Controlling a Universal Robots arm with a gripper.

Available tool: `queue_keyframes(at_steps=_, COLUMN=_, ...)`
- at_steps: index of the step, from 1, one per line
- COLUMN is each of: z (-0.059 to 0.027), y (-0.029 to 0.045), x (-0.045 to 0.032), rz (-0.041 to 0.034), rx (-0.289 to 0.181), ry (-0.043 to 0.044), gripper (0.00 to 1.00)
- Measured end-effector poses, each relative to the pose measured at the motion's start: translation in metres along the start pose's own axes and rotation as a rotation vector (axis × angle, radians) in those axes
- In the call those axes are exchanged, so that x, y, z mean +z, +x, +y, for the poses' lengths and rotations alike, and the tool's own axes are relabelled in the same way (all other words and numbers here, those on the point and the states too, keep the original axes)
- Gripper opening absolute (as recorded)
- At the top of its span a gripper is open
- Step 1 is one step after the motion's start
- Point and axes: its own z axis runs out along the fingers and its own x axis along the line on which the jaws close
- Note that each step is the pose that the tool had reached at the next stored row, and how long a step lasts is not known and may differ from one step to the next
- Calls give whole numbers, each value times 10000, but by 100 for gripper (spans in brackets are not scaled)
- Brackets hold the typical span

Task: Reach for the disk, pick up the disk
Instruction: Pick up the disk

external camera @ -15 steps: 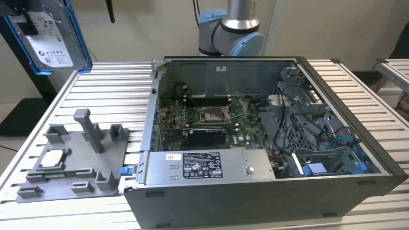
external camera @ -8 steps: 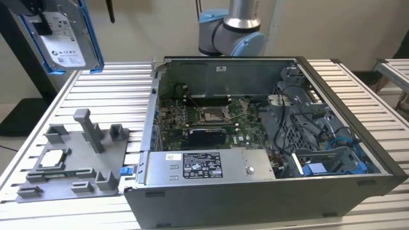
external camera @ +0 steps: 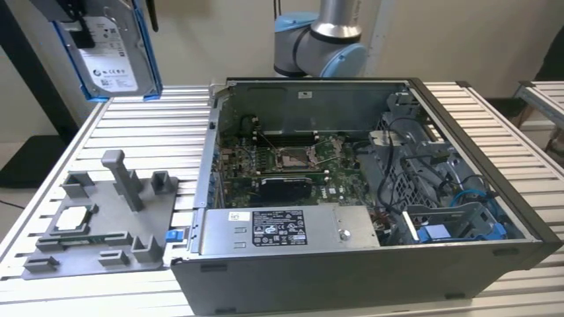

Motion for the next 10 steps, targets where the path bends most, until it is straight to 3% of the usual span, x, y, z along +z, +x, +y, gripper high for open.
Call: queue_keyframes(at_steps=10, z=-371, y=9, x=10, rz=0, rx=-2, ry=-1, gripper=0)
